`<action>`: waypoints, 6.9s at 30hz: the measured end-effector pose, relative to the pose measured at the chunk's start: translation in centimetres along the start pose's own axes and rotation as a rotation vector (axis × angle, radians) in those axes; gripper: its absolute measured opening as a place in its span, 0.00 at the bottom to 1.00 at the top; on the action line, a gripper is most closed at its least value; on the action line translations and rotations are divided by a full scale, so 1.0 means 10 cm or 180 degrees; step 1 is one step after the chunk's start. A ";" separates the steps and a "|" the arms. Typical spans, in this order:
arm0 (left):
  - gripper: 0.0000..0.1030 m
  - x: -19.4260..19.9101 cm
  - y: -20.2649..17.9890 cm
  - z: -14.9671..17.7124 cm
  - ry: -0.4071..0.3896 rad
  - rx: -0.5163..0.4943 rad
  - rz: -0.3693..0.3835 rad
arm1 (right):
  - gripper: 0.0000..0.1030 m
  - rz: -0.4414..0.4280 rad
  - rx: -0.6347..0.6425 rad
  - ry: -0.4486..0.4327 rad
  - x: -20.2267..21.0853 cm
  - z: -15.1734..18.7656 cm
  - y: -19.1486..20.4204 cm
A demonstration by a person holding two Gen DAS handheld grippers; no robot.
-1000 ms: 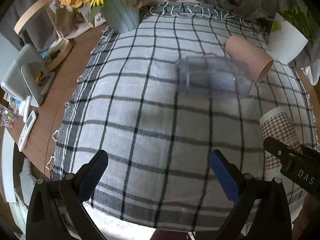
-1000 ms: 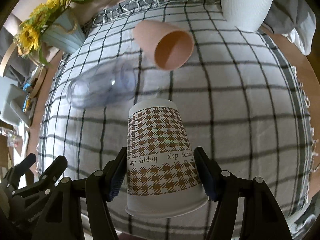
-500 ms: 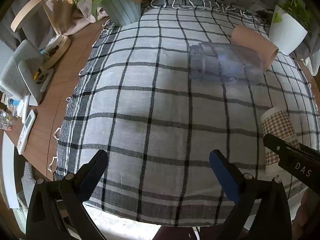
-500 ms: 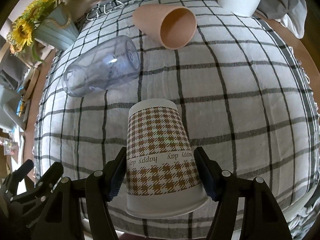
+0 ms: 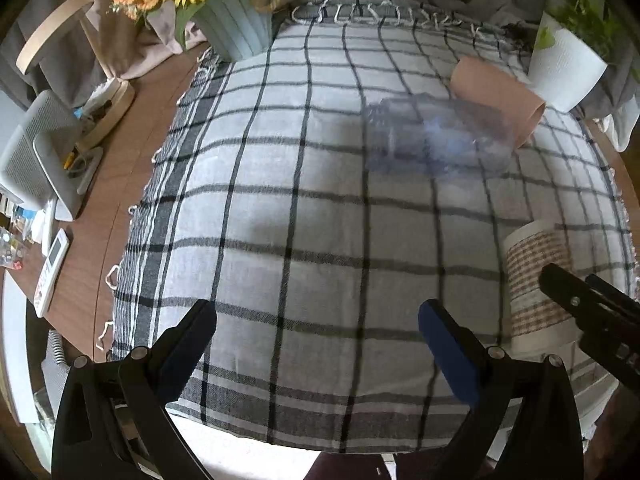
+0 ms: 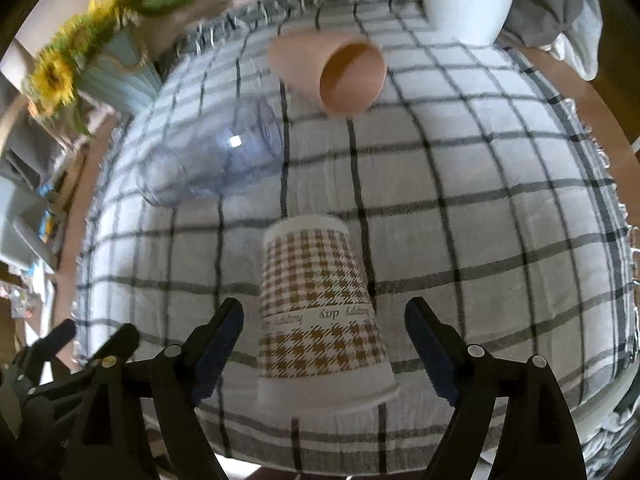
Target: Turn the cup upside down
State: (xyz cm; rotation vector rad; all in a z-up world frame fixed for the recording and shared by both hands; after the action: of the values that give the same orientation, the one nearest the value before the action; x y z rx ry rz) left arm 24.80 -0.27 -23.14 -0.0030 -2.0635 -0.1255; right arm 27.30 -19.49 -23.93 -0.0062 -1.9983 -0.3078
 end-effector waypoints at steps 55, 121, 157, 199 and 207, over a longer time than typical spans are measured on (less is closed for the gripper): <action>0.53 -0.12 -1.57 -0.43 0.0573 0.0090 0.0674 | 0.81 0.0123 -0.0357 -0.0148 0.33 -0.69 -1.36; 0.99 1.14 -1.03 -0.29 -0.1093 0.0253 0.0227 | 0.89 0.0158 0.0194 -0.0754 1.15 -0.56 -1.08; 1.00 2.70 0.29 1.07 -0.1933 0.0070 0.0042 | 0.95 0.0502 0.0224 -0.1917 3.06 1.23 0.06; 1.00 2.89 0.18 1.14 -0.2064 0.0094 0.0017 | 0.95 0.0428 0.0380 -0.2046 3.24 1.28 0.07; 1.00 2.89 0.17 1.13 -0.2058 0.0092 0.0026 | 0.95 0.0428 0.0381 -0.2030 3.22 1.27 0.08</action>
State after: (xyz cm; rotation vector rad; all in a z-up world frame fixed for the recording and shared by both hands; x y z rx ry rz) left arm 1.19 0.99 -2.96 -0.0388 -2.7104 -0.0968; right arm 2.10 -20.22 -0.17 -0.1822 -2.6308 -0.1006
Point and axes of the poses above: each gripper's, at about its wrist camera, not at the fingertips, and x roughly against the way its jaws point, y to its left, z to its underside, the point moved 6 cm from there along -x, roughly the way its jaws point, and after that the axes turned 8 degrees about -y, right-handed, at the moved point
